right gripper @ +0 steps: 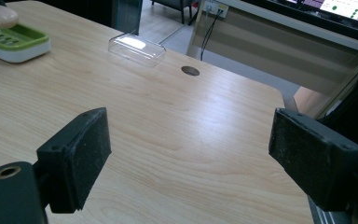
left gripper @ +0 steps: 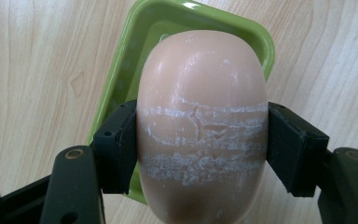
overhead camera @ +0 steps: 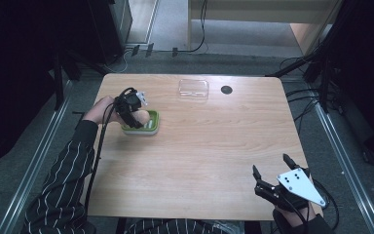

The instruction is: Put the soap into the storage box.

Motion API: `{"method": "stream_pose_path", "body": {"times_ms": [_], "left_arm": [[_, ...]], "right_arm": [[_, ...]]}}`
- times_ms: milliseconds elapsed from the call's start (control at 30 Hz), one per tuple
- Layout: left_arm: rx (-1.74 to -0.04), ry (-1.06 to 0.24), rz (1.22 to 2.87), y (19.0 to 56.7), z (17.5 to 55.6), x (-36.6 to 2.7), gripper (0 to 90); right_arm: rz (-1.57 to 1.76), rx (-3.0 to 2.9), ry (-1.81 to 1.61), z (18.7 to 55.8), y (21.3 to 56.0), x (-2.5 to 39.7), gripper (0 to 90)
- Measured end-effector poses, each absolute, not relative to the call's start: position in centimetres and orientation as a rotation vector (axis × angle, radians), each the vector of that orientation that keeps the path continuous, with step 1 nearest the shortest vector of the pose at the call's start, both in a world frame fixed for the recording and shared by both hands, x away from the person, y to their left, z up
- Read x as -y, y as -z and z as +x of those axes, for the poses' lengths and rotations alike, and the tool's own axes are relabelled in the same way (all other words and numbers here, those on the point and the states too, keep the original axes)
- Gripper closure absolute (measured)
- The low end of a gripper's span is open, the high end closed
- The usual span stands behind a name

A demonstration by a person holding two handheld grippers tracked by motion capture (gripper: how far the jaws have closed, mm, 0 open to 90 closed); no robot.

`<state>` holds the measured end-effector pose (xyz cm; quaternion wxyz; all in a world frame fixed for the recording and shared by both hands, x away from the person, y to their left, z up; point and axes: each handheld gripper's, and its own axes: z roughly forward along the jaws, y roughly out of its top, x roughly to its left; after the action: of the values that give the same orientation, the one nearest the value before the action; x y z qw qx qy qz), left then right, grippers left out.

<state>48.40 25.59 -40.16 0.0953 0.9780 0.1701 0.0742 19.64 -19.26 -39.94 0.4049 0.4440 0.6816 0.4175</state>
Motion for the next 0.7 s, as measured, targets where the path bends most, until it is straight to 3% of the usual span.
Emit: {"method": "stream_pose_path", "body": {"times_ms": [700], "left_arm": [[-0.492, -0.255, 2.912, 41.9, 49.6, -25.2, 33.6]], "right_arm": [[1.116, -1.718, -1.053, 19.6, 39.9, 19.3, 13.4]]}}
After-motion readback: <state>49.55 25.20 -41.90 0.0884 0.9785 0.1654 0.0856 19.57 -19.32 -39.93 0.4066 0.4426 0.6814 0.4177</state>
